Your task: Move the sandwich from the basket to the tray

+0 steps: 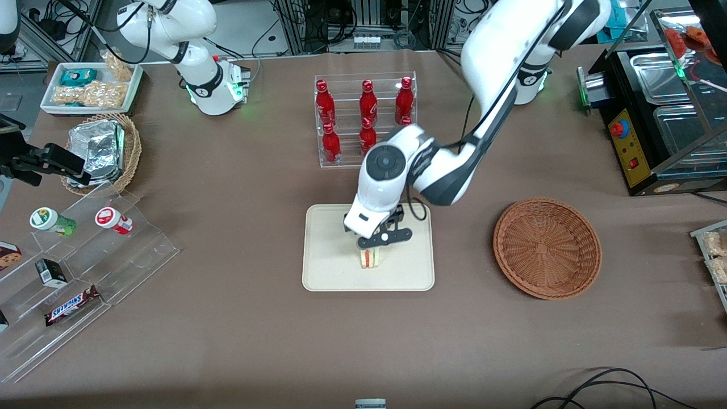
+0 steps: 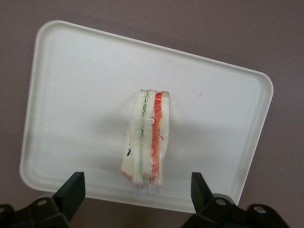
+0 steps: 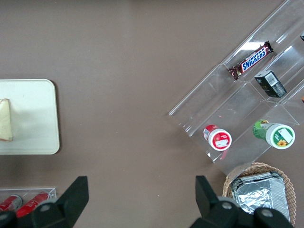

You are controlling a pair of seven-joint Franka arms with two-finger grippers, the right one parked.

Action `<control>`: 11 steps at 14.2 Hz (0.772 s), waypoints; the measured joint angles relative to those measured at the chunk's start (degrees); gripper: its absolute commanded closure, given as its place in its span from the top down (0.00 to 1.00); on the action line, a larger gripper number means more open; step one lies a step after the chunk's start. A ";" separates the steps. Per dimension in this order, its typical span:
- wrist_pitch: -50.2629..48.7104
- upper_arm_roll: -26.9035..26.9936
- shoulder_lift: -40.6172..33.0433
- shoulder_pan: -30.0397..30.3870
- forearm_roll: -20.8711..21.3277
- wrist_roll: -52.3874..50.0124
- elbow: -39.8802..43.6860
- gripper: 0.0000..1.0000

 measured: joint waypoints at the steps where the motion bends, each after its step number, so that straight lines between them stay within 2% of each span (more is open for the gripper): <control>1: -3.64 0.21 -3.08 0.35 0.02 -0.02 0.12 1.00; 4: -13.62 0.63 -11.13 2.59 0.15 -0.09 -0.23 1.00; 6: -18.69 0.74 -13.55 5.43 0.16 -0.07 -1.10 1.00; 11: -20.31 0.85 -15.51 12.94 0.16 5.58 -8.10 1.00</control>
